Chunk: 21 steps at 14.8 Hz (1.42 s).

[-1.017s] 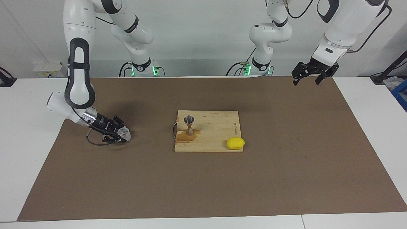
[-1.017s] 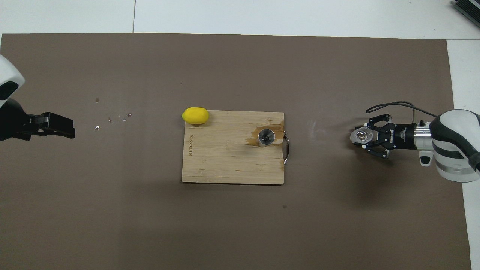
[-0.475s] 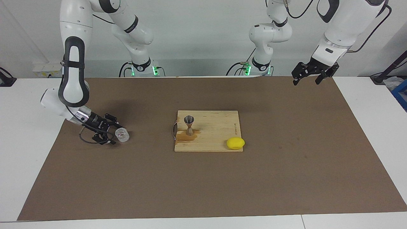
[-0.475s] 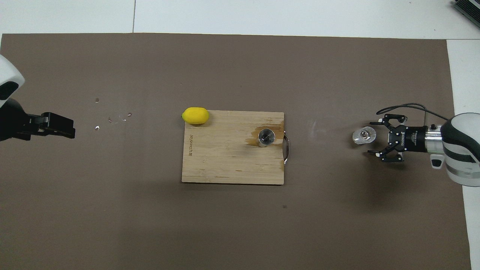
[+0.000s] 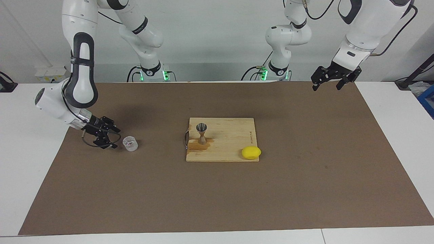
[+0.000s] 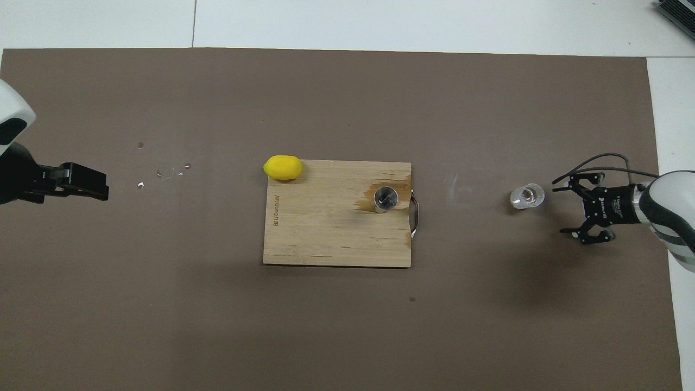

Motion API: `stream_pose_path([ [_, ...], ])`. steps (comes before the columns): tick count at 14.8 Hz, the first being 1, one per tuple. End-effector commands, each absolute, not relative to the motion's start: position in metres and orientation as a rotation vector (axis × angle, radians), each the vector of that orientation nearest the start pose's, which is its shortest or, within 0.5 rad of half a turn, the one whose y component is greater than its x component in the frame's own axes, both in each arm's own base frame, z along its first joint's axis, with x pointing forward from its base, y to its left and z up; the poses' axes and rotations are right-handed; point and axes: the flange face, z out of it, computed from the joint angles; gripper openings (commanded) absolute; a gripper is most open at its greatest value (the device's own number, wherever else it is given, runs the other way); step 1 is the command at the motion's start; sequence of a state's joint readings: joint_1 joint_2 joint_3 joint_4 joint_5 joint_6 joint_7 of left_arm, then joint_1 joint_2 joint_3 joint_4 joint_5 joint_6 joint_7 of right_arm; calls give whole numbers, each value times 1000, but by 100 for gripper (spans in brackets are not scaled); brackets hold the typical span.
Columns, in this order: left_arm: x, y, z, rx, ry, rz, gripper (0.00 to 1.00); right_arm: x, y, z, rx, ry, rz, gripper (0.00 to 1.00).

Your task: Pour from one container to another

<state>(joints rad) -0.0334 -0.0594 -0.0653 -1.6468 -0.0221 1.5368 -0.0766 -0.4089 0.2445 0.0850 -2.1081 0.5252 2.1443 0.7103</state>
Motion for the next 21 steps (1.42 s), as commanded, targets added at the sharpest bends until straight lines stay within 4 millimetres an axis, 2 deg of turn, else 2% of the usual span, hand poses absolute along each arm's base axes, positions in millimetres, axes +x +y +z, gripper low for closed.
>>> stream_pose_path([
  [1,522,-54,622,-3145,36,86,100,535,-147,317,-2283,1635,302,100],
  [3,522,-54,622,-3145,36,86,100,539,-136,333,-2363,1580,265,100],
  [7,521,-55,622,-3145,39,86,100,544,-97,362,-2509,1419,214,100],
  [12,522,-54,622,-3145,36,86,100,543,-9,384,-2812,1044,203,100],
  [15,521,-55,622,-3145,39,86,100,538,34,398,-2874,910,187,100],
  [18,522,-54,622,-3145,36,86,100,535,52,431,-2964,739,88,100],
  [21,521,-55,622,-3145,39,86,100,544,51,474,-3010,628,111,100],
])
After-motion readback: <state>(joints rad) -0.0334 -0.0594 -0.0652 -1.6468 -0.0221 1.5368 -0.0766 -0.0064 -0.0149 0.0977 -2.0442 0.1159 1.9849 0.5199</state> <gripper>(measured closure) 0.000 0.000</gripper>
